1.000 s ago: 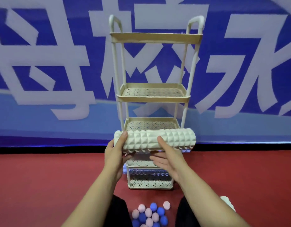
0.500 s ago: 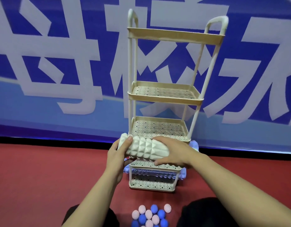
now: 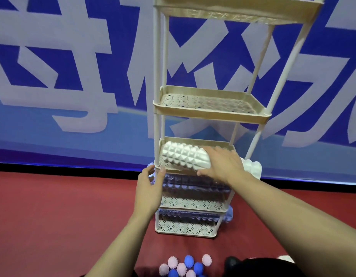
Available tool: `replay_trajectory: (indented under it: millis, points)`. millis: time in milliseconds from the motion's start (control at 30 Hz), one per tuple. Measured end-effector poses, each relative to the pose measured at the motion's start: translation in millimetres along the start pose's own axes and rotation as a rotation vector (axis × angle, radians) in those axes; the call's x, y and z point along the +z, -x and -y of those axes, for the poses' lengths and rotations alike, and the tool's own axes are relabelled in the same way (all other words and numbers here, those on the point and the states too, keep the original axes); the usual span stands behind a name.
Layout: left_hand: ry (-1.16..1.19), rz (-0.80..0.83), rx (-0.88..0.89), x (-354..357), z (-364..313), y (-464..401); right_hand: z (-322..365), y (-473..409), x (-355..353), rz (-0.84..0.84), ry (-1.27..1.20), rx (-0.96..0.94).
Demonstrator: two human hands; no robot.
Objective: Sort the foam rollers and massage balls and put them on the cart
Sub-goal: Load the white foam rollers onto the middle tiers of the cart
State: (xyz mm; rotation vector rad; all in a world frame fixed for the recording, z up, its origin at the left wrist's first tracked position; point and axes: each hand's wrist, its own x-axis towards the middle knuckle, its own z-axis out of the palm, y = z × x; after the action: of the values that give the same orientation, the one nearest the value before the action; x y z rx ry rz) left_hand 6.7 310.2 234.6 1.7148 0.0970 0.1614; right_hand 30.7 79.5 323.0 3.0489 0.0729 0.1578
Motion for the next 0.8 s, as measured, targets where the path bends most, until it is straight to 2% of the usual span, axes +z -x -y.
replay_trajectory:
  millis: [167, 400, 633, 800]
  points:
    - [-0.139, 0.05, 0.066, 15.9, 12.2, 1.3, 11.1, -44.6, 10.3, -0.002, 0.062, 0.043]
    - [-0.56, 0.053, 0.246, 19.4, 23.6, -12.9, -8.0, -94.6, 31.0, 0.106, 0.036, -0.013]
    - [-0.678, 0.045, 0.347, 37.1, 29.2, -16.2, -28.6, -118.7, 52.5, 0.137, -0.164, -0.019]
    - [-0.662, 0.071, 0.351, 53.6, 25.7, -12.5, -27.6, -129.9, 66.2, 0.09, -0.184, -0.006]
